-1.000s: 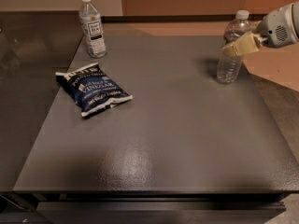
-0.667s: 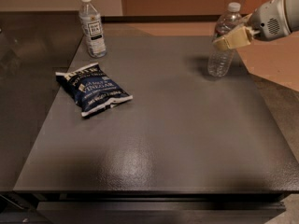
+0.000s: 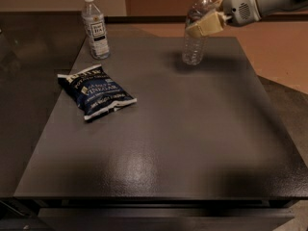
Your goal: Move water bottle near blue plastic bottle
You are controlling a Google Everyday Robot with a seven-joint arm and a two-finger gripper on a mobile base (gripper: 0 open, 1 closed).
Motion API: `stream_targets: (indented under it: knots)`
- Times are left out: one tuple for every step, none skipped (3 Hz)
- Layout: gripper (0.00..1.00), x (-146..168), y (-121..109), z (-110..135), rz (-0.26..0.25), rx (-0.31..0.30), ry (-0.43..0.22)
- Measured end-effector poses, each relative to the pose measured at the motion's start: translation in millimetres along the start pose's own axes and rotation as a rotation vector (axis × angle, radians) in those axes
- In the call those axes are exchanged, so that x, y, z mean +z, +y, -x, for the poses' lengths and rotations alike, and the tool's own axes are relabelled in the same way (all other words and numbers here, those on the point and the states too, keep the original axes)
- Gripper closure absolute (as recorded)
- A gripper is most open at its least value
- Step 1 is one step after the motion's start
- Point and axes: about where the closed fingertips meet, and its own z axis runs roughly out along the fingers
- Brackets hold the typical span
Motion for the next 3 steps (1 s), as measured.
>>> stream_targets:
  knots:
    - [1.0, 37.5, 8.6, 28.9, 0.043, -0.041, -0.029]
    - [1.0, 78.8, 14.6, 50.5, 0.091, -0.064, -0.049]
    - [1.0, 119.1, 19.5, 63.7, 0.128, -0.072, -0.045]
